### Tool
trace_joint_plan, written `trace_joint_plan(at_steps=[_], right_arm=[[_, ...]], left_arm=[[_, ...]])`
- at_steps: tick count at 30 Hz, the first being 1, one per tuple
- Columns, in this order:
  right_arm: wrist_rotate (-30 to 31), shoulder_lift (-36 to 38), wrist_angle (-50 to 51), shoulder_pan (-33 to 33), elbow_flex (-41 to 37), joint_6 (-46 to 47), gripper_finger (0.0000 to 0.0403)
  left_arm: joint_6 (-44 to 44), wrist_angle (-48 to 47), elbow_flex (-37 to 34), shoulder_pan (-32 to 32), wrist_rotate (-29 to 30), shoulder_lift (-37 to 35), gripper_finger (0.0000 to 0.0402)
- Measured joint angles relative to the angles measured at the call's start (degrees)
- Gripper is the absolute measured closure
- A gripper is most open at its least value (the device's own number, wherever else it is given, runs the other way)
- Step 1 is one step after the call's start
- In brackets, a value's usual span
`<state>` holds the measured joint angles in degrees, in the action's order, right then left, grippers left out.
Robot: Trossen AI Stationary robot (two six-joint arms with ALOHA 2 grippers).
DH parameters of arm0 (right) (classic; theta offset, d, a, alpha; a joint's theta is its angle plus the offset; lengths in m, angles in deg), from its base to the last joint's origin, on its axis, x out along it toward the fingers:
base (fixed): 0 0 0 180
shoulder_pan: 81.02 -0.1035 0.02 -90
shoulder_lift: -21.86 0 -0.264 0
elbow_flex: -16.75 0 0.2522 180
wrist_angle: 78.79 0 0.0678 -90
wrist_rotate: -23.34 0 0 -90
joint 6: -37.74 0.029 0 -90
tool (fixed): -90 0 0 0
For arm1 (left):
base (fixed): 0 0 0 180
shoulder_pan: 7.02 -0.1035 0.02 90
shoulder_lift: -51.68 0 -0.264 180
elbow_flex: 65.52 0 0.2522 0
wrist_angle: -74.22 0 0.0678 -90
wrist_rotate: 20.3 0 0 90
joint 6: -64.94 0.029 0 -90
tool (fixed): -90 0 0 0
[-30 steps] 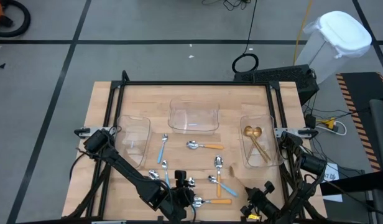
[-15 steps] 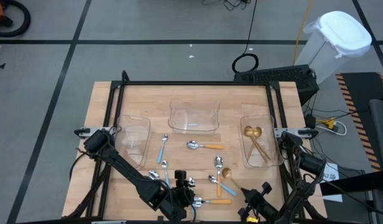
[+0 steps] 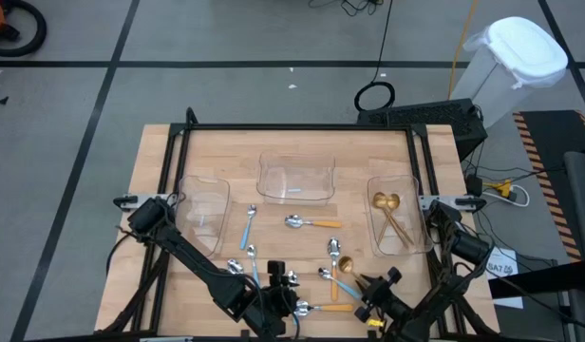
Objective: Sort silverware by color (type)
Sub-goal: Put the gold spoon into the right transparent bin
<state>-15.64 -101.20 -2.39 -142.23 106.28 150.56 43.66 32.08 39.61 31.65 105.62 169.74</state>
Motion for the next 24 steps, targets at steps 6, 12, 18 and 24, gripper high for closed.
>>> trace_joint_plan(at_steps=[6,12,18,24], right_arm=[[1.6,0.4,-10.7,-0.5,-6.2,-0.3,0.0301],[2.5,0.5,-17.4,-0.6,-10.5,-2.5,0.0321],[1.2,0.3,-16.8,-0.4,-10.6,-2.7,0.0386],[1.7,0.2,-15.8,0.0,-10.3,-0.6,0.0389]], left_arm=[[0.0,0.0,0.0,0.0,0.0,0.0,0.0236],[0.1,0.0,0.0,0.0,0.0,0.0,0.0236],[0.2,0.0,0.0,0.0,0.0,0.0,0.0236],[0.3,0.0,0.0,0.0,0.0,0.0,0.0236]])
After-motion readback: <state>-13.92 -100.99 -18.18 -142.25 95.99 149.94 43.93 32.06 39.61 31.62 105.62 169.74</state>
